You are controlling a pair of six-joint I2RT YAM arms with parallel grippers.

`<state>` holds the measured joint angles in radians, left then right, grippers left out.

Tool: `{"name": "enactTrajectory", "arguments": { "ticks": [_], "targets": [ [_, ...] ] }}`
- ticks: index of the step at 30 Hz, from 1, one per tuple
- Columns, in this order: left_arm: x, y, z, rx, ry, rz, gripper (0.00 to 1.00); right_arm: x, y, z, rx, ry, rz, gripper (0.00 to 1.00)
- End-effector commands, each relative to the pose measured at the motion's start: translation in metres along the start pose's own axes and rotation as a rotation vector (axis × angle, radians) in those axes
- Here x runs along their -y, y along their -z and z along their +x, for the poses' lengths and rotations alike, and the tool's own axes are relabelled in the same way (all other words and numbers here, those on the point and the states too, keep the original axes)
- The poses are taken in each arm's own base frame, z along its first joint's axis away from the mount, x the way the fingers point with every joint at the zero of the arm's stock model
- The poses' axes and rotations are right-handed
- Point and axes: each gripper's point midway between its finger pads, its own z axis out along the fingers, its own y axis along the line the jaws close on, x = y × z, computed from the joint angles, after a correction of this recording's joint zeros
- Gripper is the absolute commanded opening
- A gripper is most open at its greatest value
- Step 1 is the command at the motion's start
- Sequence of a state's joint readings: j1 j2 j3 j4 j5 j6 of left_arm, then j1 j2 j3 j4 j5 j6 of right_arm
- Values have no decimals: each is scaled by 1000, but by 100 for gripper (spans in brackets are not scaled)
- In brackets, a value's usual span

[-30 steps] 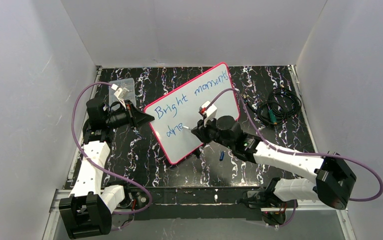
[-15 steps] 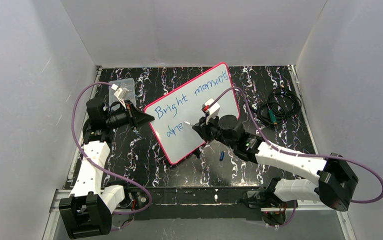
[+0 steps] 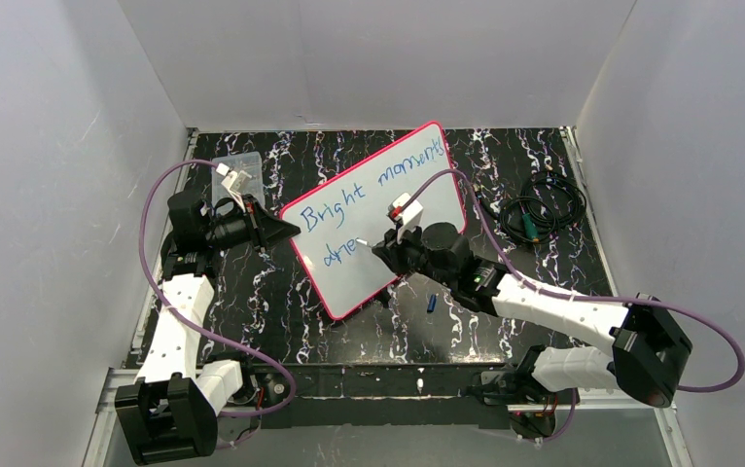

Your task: Write a sentence on the whiteboard

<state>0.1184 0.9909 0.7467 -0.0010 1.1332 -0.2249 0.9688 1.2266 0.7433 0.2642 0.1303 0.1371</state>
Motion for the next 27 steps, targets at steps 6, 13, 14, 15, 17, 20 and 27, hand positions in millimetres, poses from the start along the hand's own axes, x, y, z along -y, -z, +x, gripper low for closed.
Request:
{"name": "enactTrajectory", "arguments": {
  "ticks": [6,13,14,15,17,20,27],
  "targets": [
    [14,2,-11,24,-81,44,0,-6,1,3,-16,5,-38,1],
    [14,2,-11,23,-80,45,0,5,6,12,-42,3,20,1],
    [14,2,-11,23,-78,44,0,6,6,10,-37,4,25,1],
    [14,2,-11,23,-79,45,0,7,6,9,-33,5,32,1],
    [14,2,-11,23,-78,45,0,10,5,4,-18,7,47,1],
    [13,2,-11,23,-77,44,0,12,4,-8,21,4,68,1],
    [13,2,-11,22,-78,45,0,9,1,-39,110,5,60,1]
  ]
}}
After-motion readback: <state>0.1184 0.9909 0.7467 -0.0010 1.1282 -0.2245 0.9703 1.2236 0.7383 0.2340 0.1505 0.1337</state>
